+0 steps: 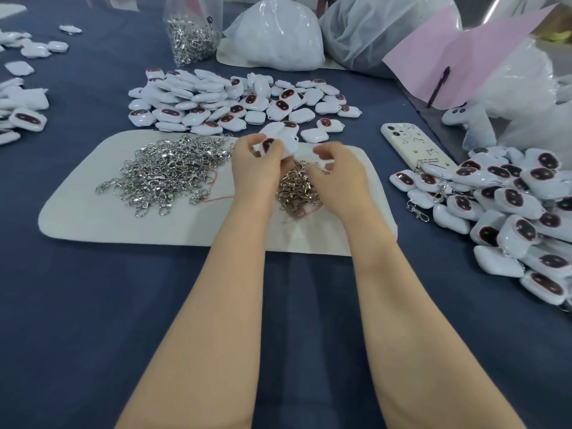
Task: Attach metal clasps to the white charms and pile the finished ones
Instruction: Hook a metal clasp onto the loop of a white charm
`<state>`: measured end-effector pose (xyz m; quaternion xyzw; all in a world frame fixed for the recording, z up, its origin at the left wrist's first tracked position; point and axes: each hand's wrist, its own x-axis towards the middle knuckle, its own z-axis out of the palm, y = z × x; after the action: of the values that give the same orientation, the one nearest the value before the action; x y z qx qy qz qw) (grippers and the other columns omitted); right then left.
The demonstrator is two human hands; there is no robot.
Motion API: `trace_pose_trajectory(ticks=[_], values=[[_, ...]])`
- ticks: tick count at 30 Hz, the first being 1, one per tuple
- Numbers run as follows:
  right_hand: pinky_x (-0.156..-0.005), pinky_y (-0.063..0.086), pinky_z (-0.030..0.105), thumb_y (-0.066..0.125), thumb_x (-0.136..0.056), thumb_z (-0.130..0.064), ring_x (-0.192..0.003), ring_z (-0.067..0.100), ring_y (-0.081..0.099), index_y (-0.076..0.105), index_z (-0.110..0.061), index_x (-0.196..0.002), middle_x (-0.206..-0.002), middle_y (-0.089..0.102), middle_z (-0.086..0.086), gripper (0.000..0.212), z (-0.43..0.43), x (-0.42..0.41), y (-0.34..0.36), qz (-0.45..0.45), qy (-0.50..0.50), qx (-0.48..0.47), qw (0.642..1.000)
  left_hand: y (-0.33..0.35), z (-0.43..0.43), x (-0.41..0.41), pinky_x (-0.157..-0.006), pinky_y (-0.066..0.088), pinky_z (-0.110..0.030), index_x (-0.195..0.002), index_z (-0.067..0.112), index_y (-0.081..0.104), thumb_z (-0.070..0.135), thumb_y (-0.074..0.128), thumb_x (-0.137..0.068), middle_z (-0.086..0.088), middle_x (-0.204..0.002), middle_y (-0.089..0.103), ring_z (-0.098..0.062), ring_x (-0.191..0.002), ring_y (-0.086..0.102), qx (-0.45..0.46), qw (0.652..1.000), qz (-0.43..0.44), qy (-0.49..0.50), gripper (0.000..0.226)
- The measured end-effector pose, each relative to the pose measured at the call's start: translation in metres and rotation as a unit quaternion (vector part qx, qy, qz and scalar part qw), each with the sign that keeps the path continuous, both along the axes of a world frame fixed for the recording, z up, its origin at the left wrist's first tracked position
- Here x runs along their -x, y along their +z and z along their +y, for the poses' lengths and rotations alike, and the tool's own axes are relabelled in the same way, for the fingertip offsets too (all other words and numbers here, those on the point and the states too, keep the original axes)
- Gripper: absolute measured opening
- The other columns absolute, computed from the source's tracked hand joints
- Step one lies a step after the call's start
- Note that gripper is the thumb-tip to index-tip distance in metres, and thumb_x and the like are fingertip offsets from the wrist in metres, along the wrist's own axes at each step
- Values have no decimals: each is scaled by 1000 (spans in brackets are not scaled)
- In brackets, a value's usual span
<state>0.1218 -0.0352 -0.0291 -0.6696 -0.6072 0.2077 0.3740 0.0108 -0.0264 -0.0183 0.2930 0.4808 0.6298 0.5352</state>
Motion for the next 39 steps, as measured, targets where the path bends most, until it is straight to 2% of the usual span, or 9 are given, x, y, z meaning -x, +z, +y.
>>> trace_pose_trajectory(ticks=[2,4,9,14,19,23,28,32,39], values=[[-96,37,37,62,-85,-40,-118,26,46,56,-27,-123,-124,53,1,41,3,2,-5,-147,6,69,987,1,2,4,-69,58,-22,-113,9,47,0,58,-88,-14,-116,51,-20,-80,68,-22,1000,-15,13,29],[-90,33,38,62,-84,-44,-116,28,45,60,-31,-116,-119,54,1,35,6,8,-7,-199,18,78,977,2,4,5,-70,59,-23,-106,9,49,2,60,-88,-7,-105,51,-18,-77,66,-32,999,-32,18,23],[-93,41,35,59,-89,-27,-99,16,59,63,-28,-93,-98,66,-8,6,8,13,-11,-62,-20,10,998,-1,4,5,-55,54,-19,-99,2,53,9,60,-90,-7,-85,55,-14,-66,70,-20,998,-53,8,13],[-70,41,4,58,-90,-18,-77,-2,56,63,-26,-87,-76,60,-20,10,6,1,-4,136,-52,-78,986,1,2,3,-64,56,-25,-98,8,44,7,58,-89,-8,-92,56,-8,-63,68,-11,1000,12,-16,17],[-71,51,21,55,-92,-13,-69,4,59,63,-19,-92,-77,64,-8,9,4,-3,-1,244,-36,-71,966,0,1,0,-60,43,-21,-93,20,47,13,64,-84,-4,-91,55,-14,-69,52,-27,984,177,-27,21],[-73,52,24,55,-91,-9,-70,7,61,61,-16,-91,-79,65,-3,9,3,-2,1,244,-9,-74,967,-3,0,-4,-62,44,-14,-94,19,64,22,69,-83,12,-81,60,1,-66,53,-80,965,244,-47,12],[-74,50,25,55,-91,-7,-72,8,59,58,-19,-87,-86,66,1,13,2,0,3,232,6,-83,969,-7,3,-5,-64,42,-20,-84,18,68,19,67,-84,15,-70,59,-1,-63,52,-100,950,285,-76,1],[-66,48,14,52,-91,-2,-64,-2,59,58,-16,-89,-83,66,-1,15,2,1,3,259,23,-75,963,-7,3,-7,-61,40,-1,-86,22,63,13,65,-86,20,-73,58,15,-62,53,-111,946,292,-87,9],[-76,50,26,44,-90,-4,-79,13,62,57,-26,-85,-85,64,-3,25,4,0,0,202,-21,-81,976,-10,6,-5,-66,43,-26,-80,21,61,12,62,-87,7,-71,58,-9,-66,52,-92,951,288,-60,11]])
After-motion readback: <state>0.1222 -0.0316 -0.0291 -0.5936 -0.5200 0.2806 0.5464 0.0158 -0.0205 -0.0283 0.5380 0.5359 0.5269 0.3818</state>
